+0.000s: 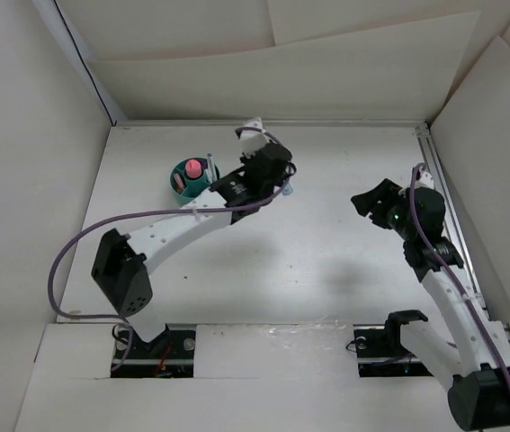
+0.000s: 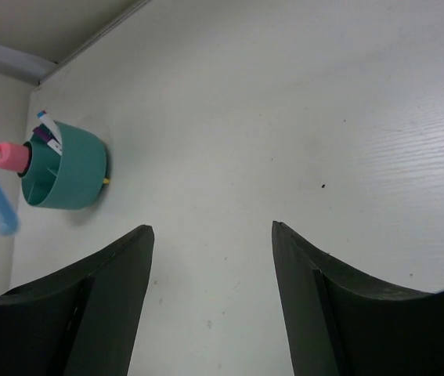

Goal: Sort the stationery into containers

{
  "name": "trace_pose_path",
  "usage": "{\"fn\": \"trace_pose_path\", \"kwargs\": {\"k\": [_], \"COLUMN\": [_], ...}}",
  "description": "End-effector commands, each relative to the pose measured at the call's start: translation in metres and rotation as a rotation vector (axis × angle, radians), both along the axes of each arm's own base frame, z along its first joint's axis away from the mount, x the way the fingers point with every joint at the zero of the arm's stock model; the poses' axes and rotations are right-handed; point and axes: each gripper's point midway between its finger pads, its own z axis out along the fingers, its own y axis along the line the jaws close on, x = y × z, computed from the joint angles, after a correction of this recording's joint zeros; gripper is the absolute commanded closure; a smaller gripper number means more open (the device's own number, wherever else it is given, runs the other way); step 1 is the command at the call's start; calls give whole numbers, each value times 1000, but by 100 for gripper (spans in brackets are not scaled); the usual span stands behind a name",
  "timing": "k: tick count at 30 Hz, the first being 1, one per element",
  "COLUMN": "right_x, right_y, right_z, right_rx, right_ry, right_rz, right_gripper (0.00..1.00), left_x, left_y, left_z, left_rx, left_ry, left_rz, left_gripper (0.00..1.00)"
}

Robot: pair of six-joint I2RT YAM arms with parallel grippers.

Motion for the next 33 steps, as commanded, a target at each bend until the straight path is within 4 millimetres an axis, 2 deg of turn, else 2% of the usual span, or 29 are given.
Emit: {"fn": "trace_pose_path", "kwargs": {"k": [1,3,4,6,7,9,10,13,14,17,22,23,24,25,29,33], "right_x": [24,29,34,37,36,38,38,37,37,36,35,36,35,35,35,35], "right_y": [15,24,28,36,40,45,46,45,45,47,50,48,48,48,48,48], "right_z": [49,50,43,36,29,20,14,6,6,6,6,6,9,9,9,9], "right_rx": [51,48,43,34,33,23,17,8,8,6,-2,-5,-3,-3,-3,-3], "right_ry": [-138,-135,-114,-102,-89,-88,-86,-75,-75,-76,-78,-79,-88,-88,-88,-88], "right_rz": [60,79,79,85,97,91,83,73,73,72,84,75,75,75,75,75], "right_gripper": [32,32,32,32,32,32,32,32,32,32,32,32,32,32,32,32], "left_x": [21,29,35,40,43,51,55,62,69,73,79,82,82,86,92,91], "left_y": [60,91,119,145,168,189,211,235,247,262,300,299,307,316,336,343], "left_z": [54,62,75,73,77,74,70,62,52,56,50,44,44,33,11,-1], "left_rx": [-78,-90,-110,-109,-109,-94,-72,-39,-19,16,160,182,195,225,271,324], "left_ry": [-125,-157,-187,-193,-205,-207,-198,-181,-164,-170,-159,-145,-140,-116,-66,-38], "left_rz": [187,266,331,383,438,486,539,593,624,662,780,775,787,802,848,863], "left_gripper": [100,98,98,98,96,95,95,95,95,95,95,95,95,95,96,96]}}
